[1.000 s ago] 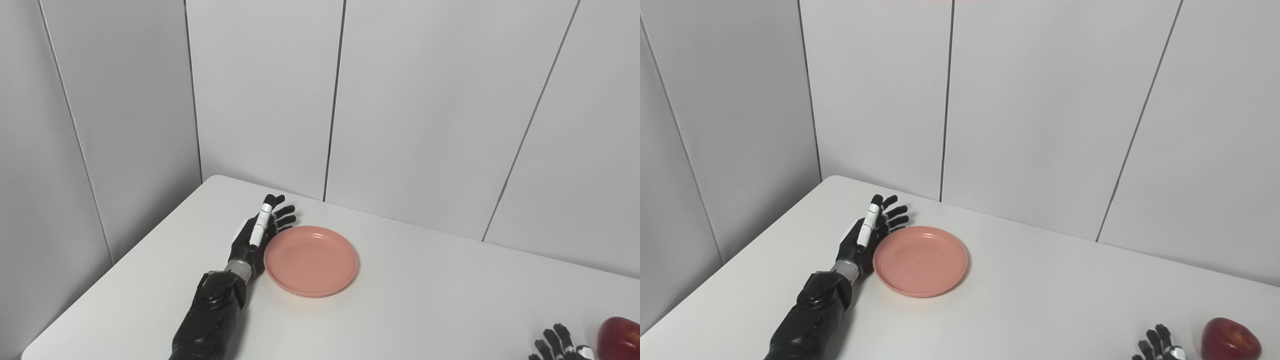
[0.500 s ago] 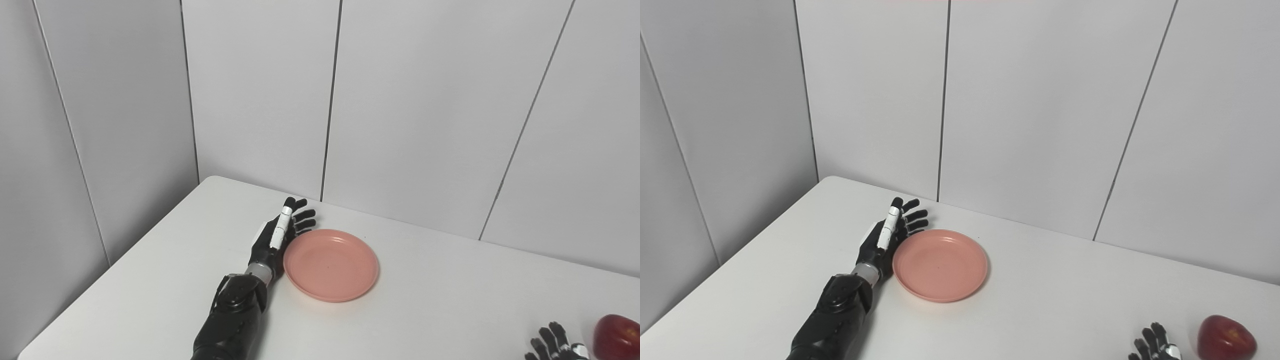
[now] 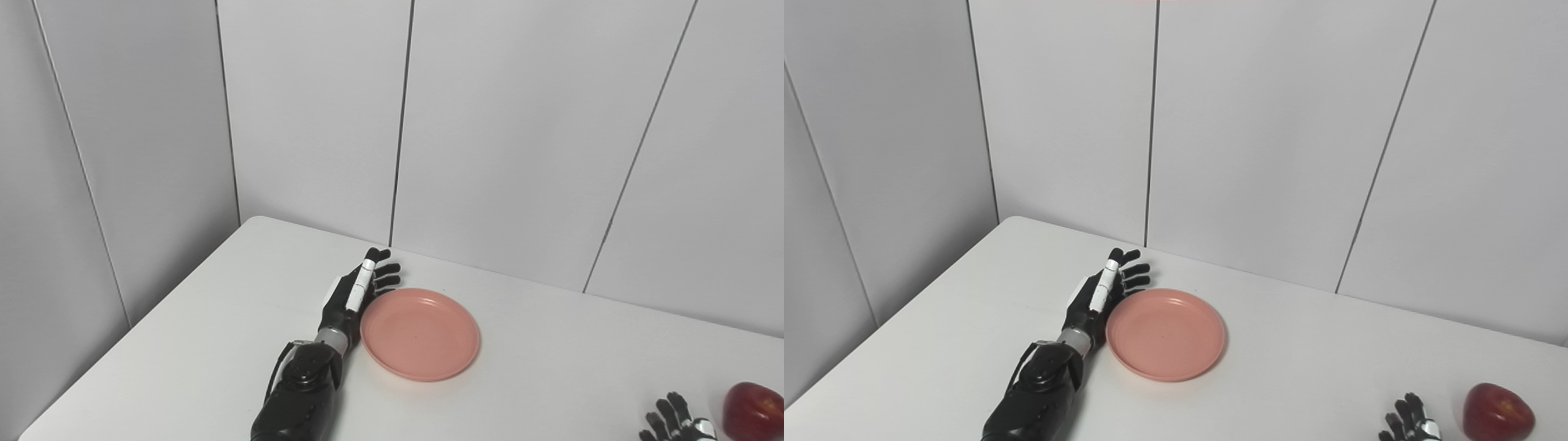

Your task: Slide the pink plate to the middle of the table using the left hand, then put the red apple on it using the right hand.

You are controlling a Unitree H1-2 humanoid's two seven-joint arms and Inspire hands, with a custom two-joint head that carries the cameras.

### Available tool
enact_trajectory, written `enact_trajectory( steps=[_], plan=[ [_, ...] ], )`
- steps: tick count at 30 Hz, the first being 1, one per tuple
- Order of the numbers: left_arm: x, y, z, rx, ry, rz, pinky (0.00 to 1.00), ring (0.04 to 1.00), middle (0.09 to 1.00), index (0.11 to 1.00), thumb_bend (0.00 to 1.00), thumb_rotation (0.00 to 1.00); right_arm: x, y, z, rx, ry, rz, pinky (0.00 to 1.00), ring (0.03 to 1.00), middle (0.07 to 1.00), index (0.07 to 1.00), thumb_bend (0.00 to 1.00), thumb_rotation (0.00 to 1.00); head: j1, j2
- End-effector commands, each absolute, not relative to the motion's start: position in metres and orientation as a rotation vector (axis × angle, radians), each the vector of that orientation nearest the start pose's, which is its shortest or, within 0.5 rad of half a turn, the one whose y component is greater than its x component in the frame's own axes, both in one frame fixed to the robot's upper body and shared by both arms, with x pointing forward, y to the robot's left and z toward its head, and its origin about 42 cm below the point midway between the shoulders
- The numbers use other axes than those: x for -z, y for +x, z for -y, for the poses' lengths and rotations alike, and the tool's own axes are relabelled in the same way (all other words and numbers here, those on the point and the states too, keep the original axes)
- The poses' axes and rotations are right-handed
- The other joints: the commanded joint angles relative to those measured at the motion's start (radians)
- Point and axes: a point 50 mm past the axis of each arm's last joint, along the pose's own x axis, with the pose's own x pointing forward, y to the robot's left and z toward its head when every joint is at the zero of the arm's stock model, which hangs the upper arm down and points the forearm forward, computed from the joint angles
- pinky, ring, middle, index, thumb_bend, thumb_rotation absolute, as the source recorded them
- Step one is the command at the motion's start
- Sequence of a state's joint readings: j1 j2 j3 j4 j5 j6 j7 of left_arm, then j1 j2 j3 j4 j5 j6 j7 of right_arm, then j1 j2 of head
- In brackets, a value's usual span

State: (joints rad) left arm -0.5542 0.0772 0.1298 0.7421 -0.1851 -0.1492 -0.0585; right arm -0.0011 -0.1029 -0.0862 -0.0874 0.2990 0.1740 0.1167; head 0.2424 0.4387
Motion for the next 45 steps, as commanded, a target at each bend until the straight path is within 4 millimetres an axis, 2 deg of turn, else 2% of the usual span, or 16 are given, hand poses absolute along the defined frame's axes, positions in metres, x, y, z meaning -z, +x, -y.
enact_trajectory(
  steps=[1,6,11,19,45],
  plan=[
    [-0.098,0.448,-0.216,0.029,-0.155,-0.092,0.73,0.765,0.780,0.823,0.84,0.91,-0.100,0.277,0.253,-0.071,0.218,-0.153,1.00,1.000,1.000,0.992,0.80,0.98,0.002,0.001],
    [-0.099,0.445,-0.208,0.040,-0.183,-0.104,0.76,0.764,0.777,0.825,0.86,0.90,-0.100,0.277,0.253,-0.076,0.218,-0.149,1.00,1.000,1.000,0.993,0.80,0.98,-0.001,0.002],
    [-0.103,0.443,-0.196,0.048,-0.191,-0.098,0.74,0.772,0.786,0.836,0.82,0.92,-0.100,0.277,0.253,-0.081,0.222,-0.149,1.00,1.000,1.000,0.994,0.81,0.97,-0.001,0.002],
    [-0.105,0.444,-0.177,0.075,-0.204,-0.099,0.69,0.749,0.767,0.813,0.82,0.90,-0.100,0.278,0.250,-0.075,0.217,-0.153,1.00,1.000,1.000,0.990,0.81,0.97,-0.003,0.002],
    [-0.101,0.440,-0.158,0.105,-0.204,-0.113,0.76,0.766,0.779,0.835,0.84,0.88,-0.100,0.280,0.238,-0.074,0.220,-0.155,1.00,1.000,1.000,0.987,0.75,0.99,-0.042,0.010]
  ],
)
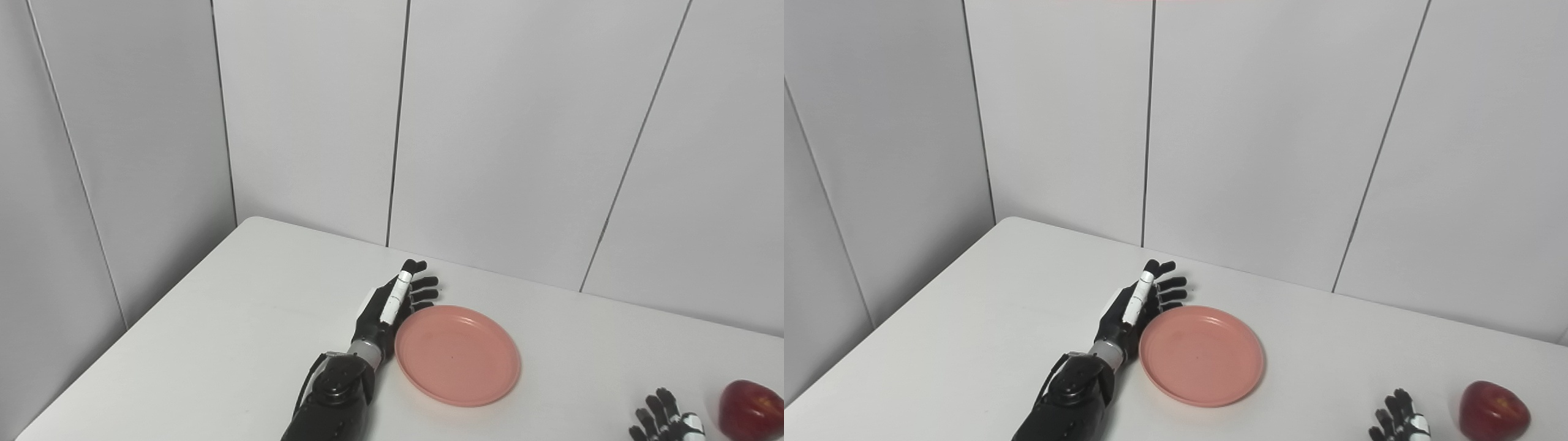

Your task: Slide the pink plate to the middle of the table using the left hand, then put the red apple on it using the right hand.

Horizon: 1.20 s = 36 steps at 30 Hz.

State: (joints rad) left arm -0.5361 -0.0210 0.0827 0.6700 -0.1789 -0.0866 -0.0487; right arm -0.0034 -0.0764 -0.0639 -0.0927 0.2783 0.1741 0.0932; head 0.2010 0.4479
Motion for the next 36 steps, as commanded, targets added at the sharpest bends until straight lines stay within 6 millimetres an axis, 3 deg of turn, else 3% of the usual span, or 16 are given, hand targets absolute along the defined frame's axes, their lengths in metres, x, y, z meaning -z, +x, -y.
enact_trajectory(
  steps=[1,13,36],
  plan=[
    [-0.102,0.440,-0.156,0.104,-0.204,-0.113,0.75,0.765,0.780,0.836,0.84,0.88,-0.100,0.280,0.237,-0.075,0.219,-0.154,1.00,1.000,1.000,0.988,0.76,0.99,-0.001,0.001],
    [-0.102,0.435,-0.138,0.073,-0.153,-0.101,0.74,0.767,0.794,0.847,0.79,0.90,-0.100,0.279,0.232,-0.094,0.215,-0.146,1.00,1.000,1.000,0.993,0.77,0.98,-0.021,0.007],
    [-0.103,0.430,-0.128,0.076,-0.113,-0.098,0.77,0.784,0.806,0.862,0.75,0.92,-0.101,0.278,0.226,-0.101,0.213,-0.144,1.00,1.000,1.000,0.987,0.79,0.95,-0.050,0.020]
  ],
)
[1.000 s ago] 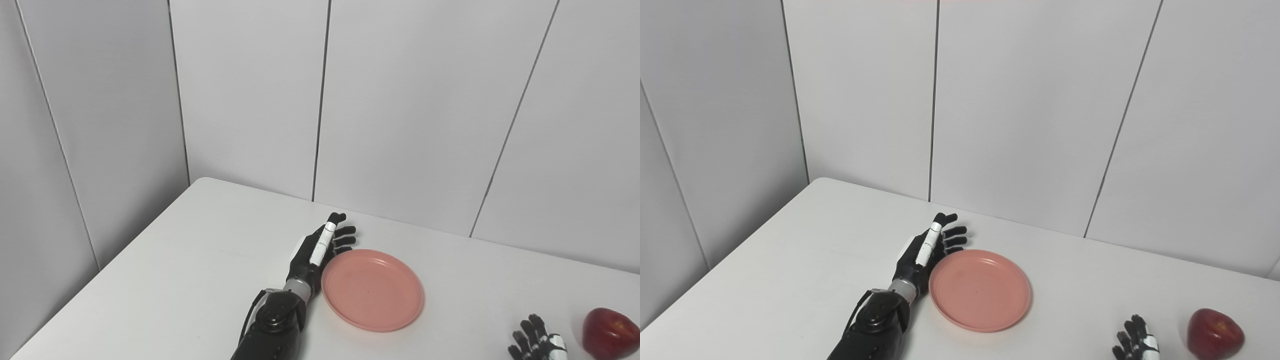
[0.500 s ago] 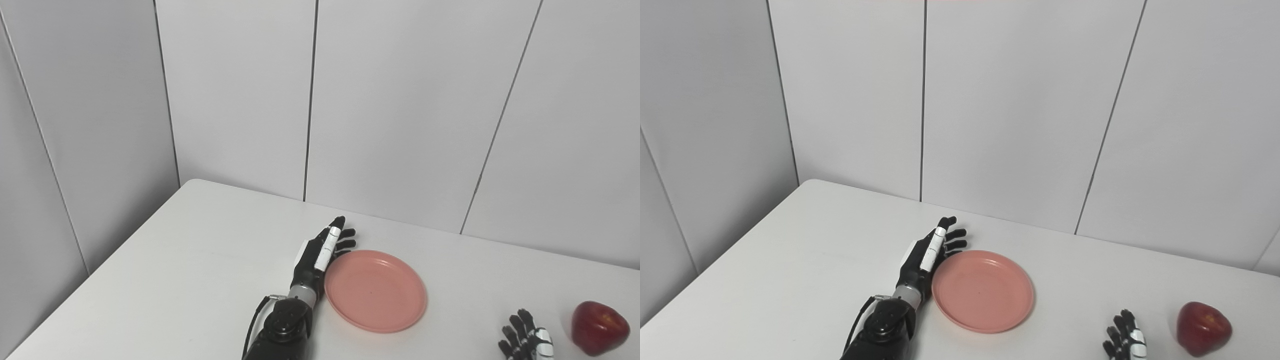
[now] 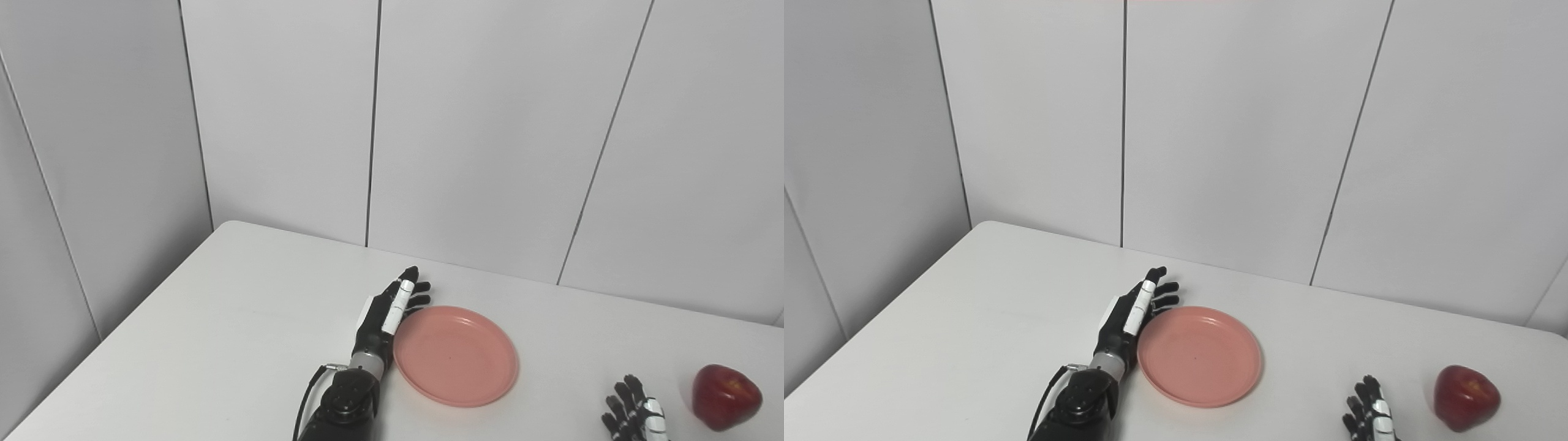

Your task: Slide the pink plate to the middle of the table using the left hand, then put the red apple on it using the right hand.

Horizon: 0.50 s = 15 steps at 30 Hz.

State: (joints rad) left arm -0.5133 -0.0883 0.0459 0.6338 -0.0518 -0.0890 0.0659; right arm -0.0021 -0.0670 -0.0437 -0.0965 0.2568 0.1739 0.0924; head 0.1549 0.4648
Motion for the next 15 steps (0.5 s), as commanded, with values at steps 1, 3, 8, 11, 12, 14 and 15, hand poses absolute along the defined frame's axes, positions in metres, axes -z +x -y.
enact_trajectory(
  steps=[1,3,8,11,12,14,15],
  plan=[
    [-0.103,0.430,-0.127,0.077,-0.116,-0.101,0.77,0.788,0.808,0.863,0.75,0.91,-0.101,0.278,0.226,-0.103,0.212,-0.144,1.00,1.000,1.000,0.986,0.79,0.95,-0.004,0.003],
    [-0.102,0.429,-0.126,0.078,-0.125,-0.105,0.77,0.790,0.809,0.861,0.75,0.90,-0.101,0.279,0.224,-0.103,0.209,-0.146,1.00,1.000,1.000,0.985,0.79,0.96,-0.008,0.004],
    [-0.100,0.427,-0.122,0.078,-0.121,-0.113,0.77,0.785,0.807,0.860,0.77,0.89,-0.102,0.279,0.222,-0.104,0.212,-0.140,1.00,1.000,1.000,0.988,0.78,0.96,-0.016,0.010],
    [-0.099,0.426,-0.119,0.082,-0.134,-0.120,0.78,0.790,0.814,0.860,0.78,0.89,-0.102,0.279,0.222,-0.106,0.218,-0.136,1.00,1.000,1.000,0.988,0.79,0.95,-0.019,0.011],
    [-0.099,0.426,-0.118,0.084,-0.136,-0.120,0.78,0.792,0.815,0.861,0.78,0.89,-0.102,0.279,0.222,-0.106,0.219,-0.136,1.00,1.000,1.000,0.989,0.79,0.95,-0.019,0.011],
    [-0.099,0.425,-0.117,0.090,-0.141,-0.120,0.78,0.793,0.817,0.860,0.77,0.88,-0.102,0.279,0.221,-0.103,0.218,-0.138,1.00,1.000,1.000,0.988,0.79,0.95,-0.023,0.013],
    [-0.100,0.425,-0.117,0.092,-0.143,-0.121,0.78,0.794,0.819,0.861,0.77,0.88,-0.102,0.279,0.221,-0.103,0.218,-0.138,1.00,1.000,1.000,0.987,0.79,0.95,-0.023,0.013]
  ],
)
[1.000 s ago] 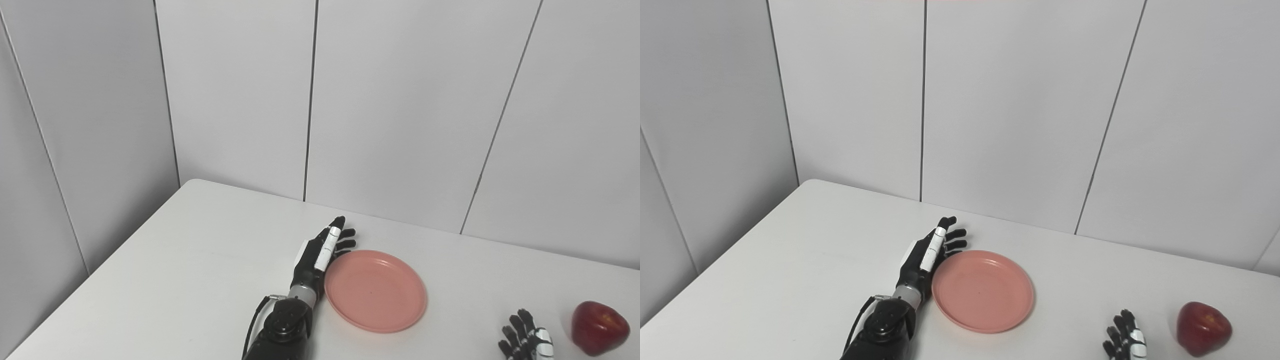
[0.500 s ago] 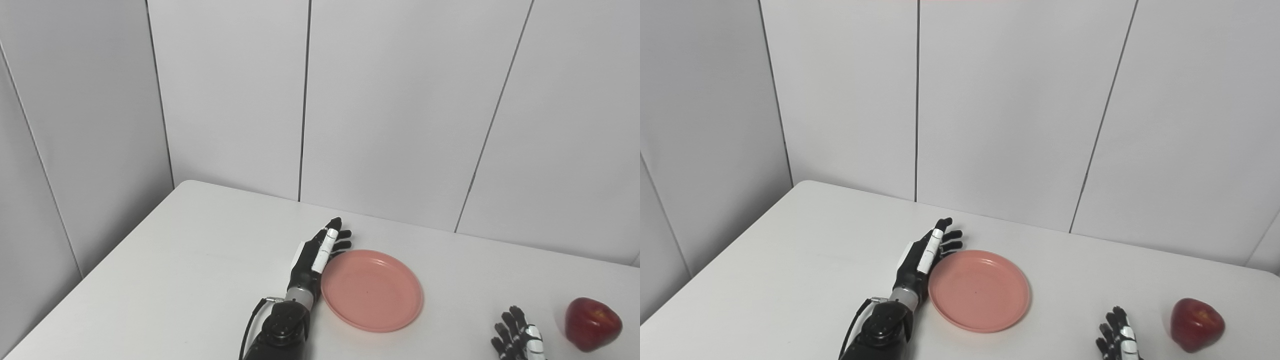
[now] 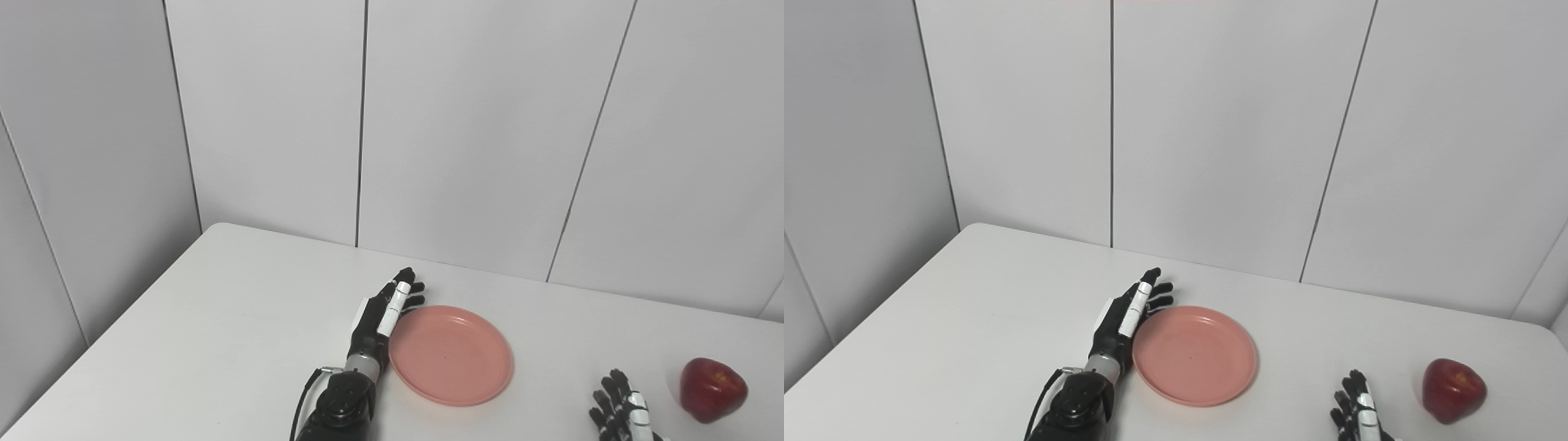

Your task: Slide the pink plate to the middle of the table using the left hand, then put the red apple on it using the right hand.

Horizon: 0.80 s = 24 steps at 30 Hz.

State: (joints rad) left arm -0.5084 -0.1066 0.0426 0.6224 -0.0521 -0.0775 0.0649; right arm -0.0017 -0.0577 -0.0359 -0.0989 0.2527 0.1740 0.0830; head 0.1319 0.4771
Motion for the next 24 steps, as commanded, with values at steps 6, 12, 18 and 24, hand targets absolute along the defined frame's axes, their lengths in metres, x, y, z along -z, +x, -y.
enact_trajectory(
  steps=[6,12,18,24],
  plan=[
    [-0.100,0.424,-0.114,0.093,-0.137,-0.125,0.76,0.785,0.809,0.856,0.77,0.88,-0.102,0.279,0.220,-0.101,0.213,-0.139,1.00,1.000,1.000,0.985,0.78,0.96,-0.004,0.001],
    [-0.103,0.423,-0.109,0.113,-0.144,-0.119,0.77,0.798,0.816,0.865,0.77,0.89,-0.103,0.279,0.218,-0.106,0.204,-0.136,1.00,1.000,1.000,0.989,0.78,0.97,-0.007,0.004],
    [-0.107,0.423,-0.106,0.112,-0.123,-0.111,0.76,0.780,0.800,0.854,0.77,0.89,-0.104,0.279,0.217,-0.107,0.204,-0.135,1.00,1.000,1.000,0.993,0.77,0.97,-0.014,0.008],
    [-0.112,0.423,-0.106,0.117,-0.115,-0.114,0.76,0.779,0.802,0.853,0.78,0.90,-0.105,0.279,0.213,-0.108,0.202,-0.135,1.00,1.000,1.000,0.992,0.79,0.96,-0.047,0.024]
  ],
)
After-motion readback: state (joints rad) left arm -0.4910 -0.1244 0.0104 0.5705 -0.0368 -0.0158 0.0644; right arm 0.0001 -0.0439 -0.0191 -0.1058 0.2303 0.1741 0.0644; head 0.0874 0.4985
